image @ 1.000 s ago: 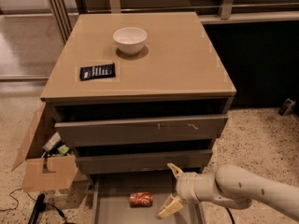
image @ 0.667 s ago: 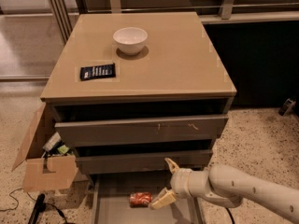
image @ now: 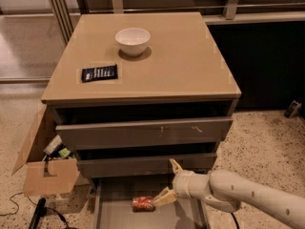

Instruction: Pick coke can from bottom drawer and place on counter

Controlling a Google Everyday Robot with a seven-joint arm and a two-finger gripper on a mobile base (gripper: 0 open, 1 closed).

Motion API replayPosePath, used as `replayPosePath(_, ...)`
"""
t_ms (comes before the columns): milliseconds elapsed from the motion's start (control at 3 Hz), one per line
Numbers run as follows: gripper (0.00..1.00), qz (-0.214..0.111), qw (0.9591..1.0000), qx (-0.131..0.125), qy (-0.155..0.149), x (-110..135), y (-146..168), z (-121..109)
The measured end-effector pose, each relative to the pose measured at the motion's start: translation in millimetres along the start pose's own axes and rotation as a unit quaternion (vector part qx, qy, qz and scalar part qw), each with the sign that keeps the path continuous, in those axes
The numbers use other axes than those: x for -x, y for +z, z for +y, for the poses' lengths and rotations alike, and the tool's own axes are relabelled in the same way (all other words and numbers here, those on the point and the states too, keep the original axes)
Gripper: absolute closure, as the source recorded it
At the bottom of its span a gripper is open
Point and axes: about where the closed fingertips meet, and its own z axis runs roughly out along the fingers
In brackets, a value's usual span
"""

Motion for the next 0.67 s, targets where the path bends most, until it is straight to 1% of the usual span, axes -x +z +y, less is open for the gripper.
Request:
replayPosePath(333, 0.0, 0.002, 0.9994, 0.036, -0.005, -7, 18, 5)
replayPosePath(667, 0.0, 0.021, 0.9972, 0.071, 0.015, -54, 36, 18)
